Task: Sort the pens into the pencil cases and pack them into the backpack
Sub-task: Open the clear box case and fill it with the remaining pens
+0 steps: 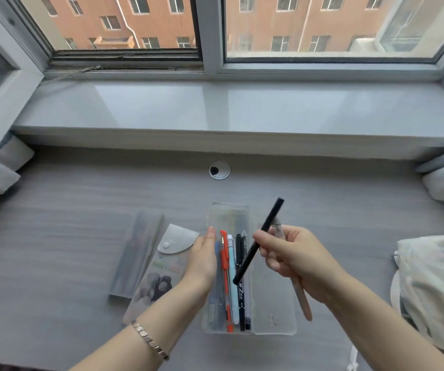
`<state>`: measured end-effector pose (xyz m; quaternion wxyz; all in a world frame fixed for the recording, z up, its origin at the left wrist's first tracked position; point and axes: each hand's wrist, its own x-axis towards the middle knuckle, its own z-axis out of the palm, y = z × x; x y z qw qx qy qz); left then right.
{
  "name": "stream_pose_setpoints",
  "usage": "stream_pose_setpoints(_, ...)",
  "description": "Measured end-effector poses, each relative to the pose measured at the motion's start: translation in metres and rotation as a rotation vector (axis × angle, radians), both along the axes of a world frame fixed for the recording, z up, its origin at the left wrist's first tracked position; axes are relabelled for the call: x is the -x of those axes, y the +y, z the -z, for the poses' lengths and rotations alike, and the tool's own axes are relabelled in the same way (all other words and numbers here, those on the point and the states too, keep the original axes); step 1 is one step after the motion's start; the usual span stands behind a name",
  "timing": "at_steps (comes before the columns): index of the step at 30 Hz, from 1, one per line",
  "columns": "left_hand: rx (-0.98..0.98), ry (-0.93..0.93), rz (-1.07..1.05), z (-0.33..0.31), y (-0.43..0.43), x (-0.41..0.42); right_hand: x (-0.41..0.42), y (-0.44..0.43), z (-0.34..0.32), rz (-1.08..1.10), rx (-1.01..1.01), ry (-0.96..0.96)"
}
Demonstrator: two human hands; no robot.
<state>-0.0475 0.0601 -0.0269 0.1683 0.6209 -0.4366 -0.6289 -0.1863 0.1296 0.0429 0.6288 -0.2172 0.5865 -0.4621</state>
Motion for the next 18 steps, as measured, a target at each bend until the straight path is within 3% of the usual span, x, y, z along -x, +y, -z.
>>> stream_pose_setpoints(5, 0.034, 0.061, -0.039, -0.009, 0.015, 0.003, -0.035, 0.005, 0.009, -0.048, -0.063, 0.166)
stream_pose_setpoints(11, -0.034, 0.142, -0.138, -0.012, 0.023, 0.001, -0.049, 0.017, 0.020, -0.047, -0.010, 0.644)
stream_pose_setpoints(13, -0.073, 0.124, -0.125, -0.011, 0.022, -0.002, -0.045, 0.015, 0.015, 0.057, 0.065, 0.560)
stream_pose_setpoints(16, -0.155, 0.121, -0.095, 0.010, 0.021, -0.007, -0.040, 0.008, 0.007, 0.217, 0.219, 0.273)
stream_pose_setpoints(18, -0.214, 0.149, -0.080, 0.031, 0.020, -0.009, -0.043, 0.006, 0.004, 0.257, 0.300, 0.210)
